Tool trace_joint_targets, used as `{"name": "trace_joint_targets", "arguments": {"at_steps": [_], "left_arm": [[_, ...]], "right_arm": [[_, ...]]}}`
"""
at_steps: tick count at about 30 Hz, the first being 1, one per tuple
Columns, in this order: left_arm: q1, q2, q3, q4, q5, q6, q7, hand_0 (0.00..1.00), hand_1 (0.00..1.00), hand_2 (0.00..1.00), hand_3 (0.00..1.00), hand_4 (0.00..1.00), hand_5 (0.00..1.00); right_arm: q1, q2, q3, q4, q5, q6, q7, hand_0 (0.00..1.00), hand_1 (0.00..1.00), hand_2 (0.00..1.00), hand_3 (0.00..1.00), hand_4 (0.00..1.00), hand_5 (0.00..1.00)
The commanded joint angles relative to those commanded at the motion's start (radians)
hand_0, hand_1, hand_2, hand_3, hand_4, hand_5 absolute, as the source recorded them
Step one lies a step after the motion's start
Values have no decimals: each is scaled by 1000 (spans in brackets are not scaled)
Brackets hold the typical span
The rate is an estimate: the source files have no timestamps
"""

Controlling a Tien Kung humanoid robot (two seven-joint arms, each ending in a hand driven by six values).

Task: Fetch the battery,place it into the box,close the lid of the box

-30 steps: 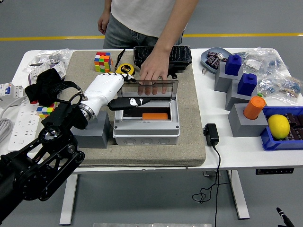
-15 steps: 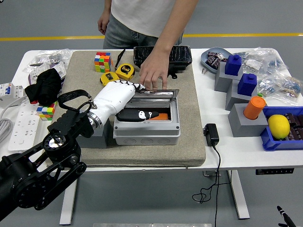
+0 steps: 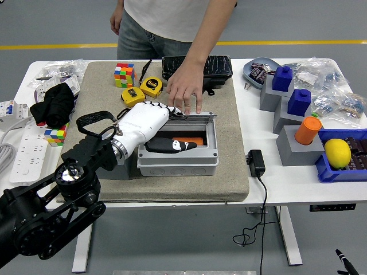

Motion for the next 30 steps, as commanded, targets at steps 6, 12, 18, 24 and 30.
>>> {"name": "trace_joint_targets", "arguments": {"at_steps": [6,12,18,24,30], "left_arm": [[1,2,6,-26,-16,-44,38,769,816,769,774,998,998],[1,3,10,-34,-28,-69,55,767,815,770,775,998,998],[5,1,3,-37,-7,-33,25,766,812,769,775,998,998],[29,-33,-110,-21,2,139,-106,779,840,802,789,998,998],[104,-129,-333,47,-159,332,-342,822,908,882,864,998,998]], "right_arm": [[1,0,-2,0,4,0,1,837,756,750,801,998,998],[1,0,-1,0,3,1,1,837,755,750,801,998,998],[0,1,2,0,2,0,1,837,755,750,801,998,998],[1,2,2,0,0,1,1,836,755,750,801,998,998],[-4,9,4,0,-5,2,1,835,755,750,801,998,998]]}}
